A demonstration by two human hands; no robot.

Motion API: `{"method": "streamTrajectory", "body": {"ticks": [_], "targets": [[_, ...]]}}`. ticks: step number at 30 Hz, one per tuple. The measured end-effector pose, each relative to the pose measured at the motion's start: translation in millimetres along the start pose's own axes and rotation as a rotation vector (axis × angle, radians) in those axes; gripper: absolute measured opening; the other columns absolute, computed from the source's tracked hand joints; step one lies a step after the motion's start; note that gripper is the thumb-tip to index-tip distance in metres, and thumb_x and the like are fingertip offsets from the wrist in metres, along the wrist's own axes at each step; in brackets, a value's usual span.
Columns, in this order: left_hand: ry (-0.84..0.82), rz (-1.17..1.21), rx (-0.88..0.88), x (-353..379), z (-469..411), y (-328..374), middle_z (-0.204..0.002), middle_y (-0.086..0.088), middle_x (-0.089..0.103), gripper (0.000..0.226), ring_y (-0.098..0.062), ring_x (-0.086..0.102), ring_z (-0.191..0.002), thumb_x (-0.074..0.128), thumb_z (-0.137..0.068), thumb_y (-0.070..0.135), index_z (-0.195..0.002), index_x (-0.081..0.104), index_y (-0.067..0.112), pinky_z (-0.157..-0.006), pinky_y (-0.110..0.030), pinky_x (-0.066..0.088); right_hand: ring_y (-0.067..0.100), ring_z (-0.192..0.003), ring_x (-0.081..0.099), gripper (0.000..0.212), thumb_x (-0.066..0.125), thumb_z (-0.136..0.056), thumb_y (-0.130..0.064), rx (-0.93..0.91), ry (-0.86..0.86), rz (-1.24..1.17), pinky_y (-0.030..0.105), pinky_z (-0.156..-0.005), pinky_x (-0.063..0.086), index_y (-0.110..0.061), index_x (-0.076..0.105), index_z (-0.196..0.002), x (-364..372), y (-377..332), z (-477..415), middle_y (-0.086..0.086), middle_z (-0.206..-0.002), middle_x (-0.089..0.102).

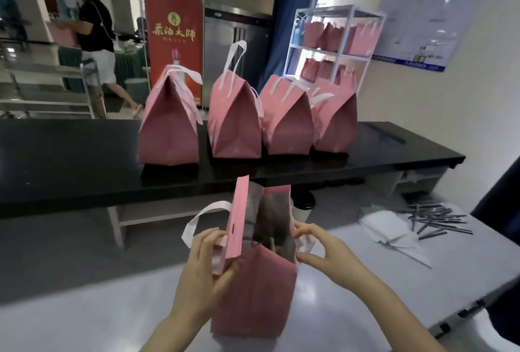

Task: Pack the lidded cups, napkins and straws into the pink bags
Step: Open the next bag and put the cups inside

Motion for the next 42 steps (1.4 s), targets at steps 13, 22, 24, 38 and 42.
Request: {"method": "streamTrajectory", "body": {"ticks": [13, 22, 24, 38, 42], "targets": [[0.004, -0.059, -0.001, 8, -9, -14, -0.129, 0.022, 0.045, 0.063, -0.003, 0.058, -0.102, 0.061, -0.075, 0.063, -0.129, 0.043, 0.038, -0.053, -0.018, 0.052, -0.013, -0.123, 0.040, 0.080, 0.085, -0.059, -0.053, -0.016, -0.159, -0.098, 0.019, -0.100, 0.032, -0.056, 0.044, -0.128, -29, 48, -52, -0.036, -0.131, 0.046], [0.171, -0.195, -0.046, 10, -4, 7, -0.121, 0.008, 0.054, 0.067, -0.012, 0.060, -0.089, 0.036, -0.084, 0.078, -0.128, 0.050, 0.030, -0.057, -0.018, 0.046, -0.010, -0.121, 0.043, 0.053, 0.068, -0.075, -0.059, -0.034, -0.160, -0.094, 0.017, -0.096, 0.035, -0.050, 0.050, -0.123, -45, 115, -104, -0.033, -0.127, 0.050], [0.269, -0.231, -0.068, 11, -4, 20, -0.115, 0.007, 0.056, 0.064, -0.011, 0.060, -0.086, 0.036, -0.084, 0.077, -0.125, 0.051, 0.031, -0.058, -0.020, 0.046, -0.003, -0.121, 0.045, 0.052, 0.069, -0.081, -0.049, -0.036, -0.109, -0.019, 0.018, -0.095, 0.035, -0.039, 0.051, -0.128, -53, 136, -120, -0.024, -0.130, 0.051], [0.467, -0.582, -0.527, 71, -18, 94, -0.131, 0.001, 0.037, 0.041, -0.019, 0.040, -0.127, 0.086, -0.068, 0.019, -0.101, 0.065, 0.030, -0.107, -0.035, 0.033, 0.035, -0.134, 0.032, 0.087, 0.060, -0.083, -0.057, -0.177, -0.296, 0.575, 0.048, -0.106, 0.034, -0.031, 0.012, -0.150, -35, 190, -230, 0.008, -0.153, 0.025], [0.455, -0.622, -0.617, 84, -16, 94, -0.143, -0.002, 0.032, 0.030, -0.024, 0.032, -0.132, 0.084, -0.072, 0.015, -0.093, 0.069, 0.031, -0.110, -0.038, 0.028, 0.037, -0.132, 0.035, 0.084, 0.061, -0.083, -0.054, -0.174, -0.390, 0.536, 0.052, -0.104, 0.038, -0.037, 0.013, -0.150, -29, 198, -245, 0.006, -0.155, 0.020]]}}
Point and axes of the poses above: each hand's wrist, its own z-axis away from the middle knuckle, its own x-axis out of the palm, y = z × x, the point moved 4 cm from there along -z, towards the middle knuckle
